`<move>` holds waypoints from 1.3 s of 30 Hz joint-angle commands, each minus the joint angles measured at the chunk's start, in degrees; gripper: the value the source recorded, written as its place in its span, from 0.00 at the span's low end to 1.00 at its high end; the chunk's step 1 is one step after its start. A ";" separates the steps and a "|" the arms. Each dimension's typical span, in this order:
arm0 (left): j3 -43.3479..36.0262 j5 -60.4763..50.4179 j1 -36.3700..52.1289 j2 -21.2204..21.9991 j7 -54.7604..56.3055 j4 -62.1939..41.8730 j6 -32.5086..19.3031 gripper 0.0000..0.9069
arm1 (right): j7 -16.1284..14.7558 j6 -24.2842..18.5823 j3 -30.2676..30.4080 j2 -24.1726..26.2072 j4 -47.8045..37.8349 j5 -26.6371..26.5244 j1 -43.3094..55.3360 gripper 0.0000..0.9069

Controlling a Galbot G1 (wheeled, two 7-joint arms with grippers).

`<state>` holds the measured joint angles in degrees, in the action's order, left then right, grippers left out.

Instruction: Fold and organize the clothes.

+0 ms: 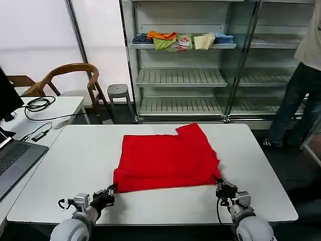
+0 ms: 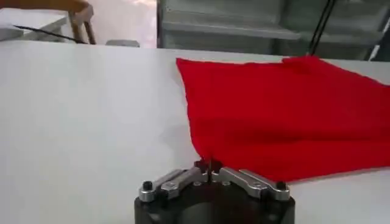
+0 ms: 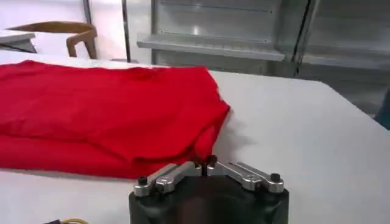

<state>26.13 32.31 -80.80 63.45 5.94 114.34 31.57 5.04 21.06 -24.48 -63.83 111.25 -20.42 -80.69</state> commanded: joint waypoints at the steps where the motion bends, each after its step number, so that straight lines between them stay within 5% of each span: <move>1: 4.32 0.00 -9.53 -0.70 -0.99 6.81 -1.25 0.02 | 0.12 -0.38 -1.60 0.24 6.59 0.56 -9.28 0.00; 19: 6.54 -2.07 -13.59 -0.76 -2.89 9.35 -1.29 0.02 | 0.29 -2.71 -2.52 -0.05 10.54 4.75 -16.27 0.00; 20: 6.56 -2.36 -13.61 -0.79 -2.97 9.27 -1.30 0.13 | 0.28 -2.78 -2.56 -0.04 10.45 4.77 -16.20 0.13; 21: 6.52 -2.84 -13.68 -0.81 -3.11 9.21 -1.06 1.00 | 0.32 -2.79 -2.59 -0.02 10.35 4.78 -16.06 1.00; 39: 7.52 -0.84 -9.07 -0.97 -4.54 11.29 0.04 1.00 | 0.38 -1.46 -6.95 0.04 17.82 1.41 -13.79 1.00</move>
<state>33.19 28.21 -92.75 61.99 3.61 124.70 32.25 5.30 18.81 -29.40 -63.87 125.56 -16.98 -96.60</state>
